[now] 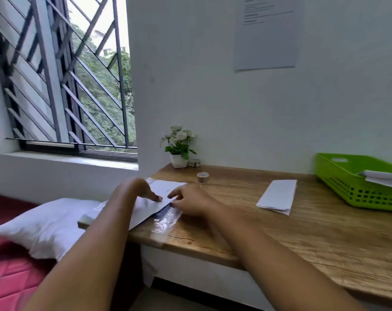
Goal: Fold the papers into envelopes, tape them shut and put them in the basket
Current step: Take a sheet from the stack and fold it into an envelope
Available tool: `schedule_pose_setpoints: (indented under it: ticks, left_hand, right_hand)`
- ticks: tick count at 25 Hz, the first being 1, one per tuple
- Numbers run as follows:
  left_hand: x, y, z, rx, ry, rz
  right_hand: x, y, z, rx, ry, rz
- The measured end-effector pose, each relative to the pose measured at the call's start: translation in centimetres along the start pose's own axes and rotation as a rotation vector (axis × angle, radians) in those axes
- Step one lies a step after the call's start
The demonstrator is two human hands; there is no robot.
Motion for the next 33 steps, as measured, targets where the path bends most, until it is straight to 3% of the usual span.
schedule_pose_setpoints:
  ticks: [3,6,9,12,18,21,23,26,28,31,33]
  left_hand:
    - [-1.2,5.7,2.0,0.086,-0.112,-0.102]
    - [-0.2,0.1,0.0,-0.068,-0.262,-0.194]
    - [1.0,-0.1,-1.6,-0.220,-0.832,-0.364]
    - [1.6,0.6,-4.0,-0.296,-1.366,-0.551]
    - [3.0,1.2,-13.6,-0.474,-1.697,-0.564]
    - [1.9,1.1,-17.7,-0.579,-1.654,-0.460]
    - [0.5,1.9,-19.7,-0.671,-1.499,-0.423]
    - [-2.0,3.5,-22.6,-0.745,-0.910,-0.398]
    - [-3.2,3.7,-24.3,-0.782,-0.666,-0.358]
    - [-3.7,3.7,-25.2,-0.813,-0.660,-0.391]
    - [-3.4,3.7,-25.1,-0.847,-0.728,-0.461]
  right_hand:
    - [-1.8,0.3,1.0,-0.056,0.012,-0.009]
    - [-1.5,0.1,0.8,-0.100,0.136,0.008]
    - [0.3,-0.5,-0.4,-0.143,0.385,-0.048]
    - [3.4,-1.1,-2.5,-0.244,0.872,-0.048]
    - [9.6,-3.5,-10.0,-0.313,0.971,-0.033]
    - [11.6,-4.0,-13.8,-0.385,0.982,-0.207]
    - [13.4,-3.9,-15.8,-0.419,0.937,-0.413]
    - [15.3,-3.0,-18.2,-0.388,0.866,-0.684]
    - [15.5,-2.5,-19.2,-0.369,0.894,-0.738]
    - [15.3,-2.2,-20.3,-0.373,0.826,-0.797]
    - [15.5,-2.7,-20.4,-0.288,0.529,-1.032]
Point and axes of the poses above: each hand's wrist, its own y-axis towards the middle knuckle, its own x-axis out of the back of the hand, z = x × y, the point moved 1 cm from there along y, towards the middle knuckle, and after that the axes turned 9 degrees about -x, right-handed, at the moved point
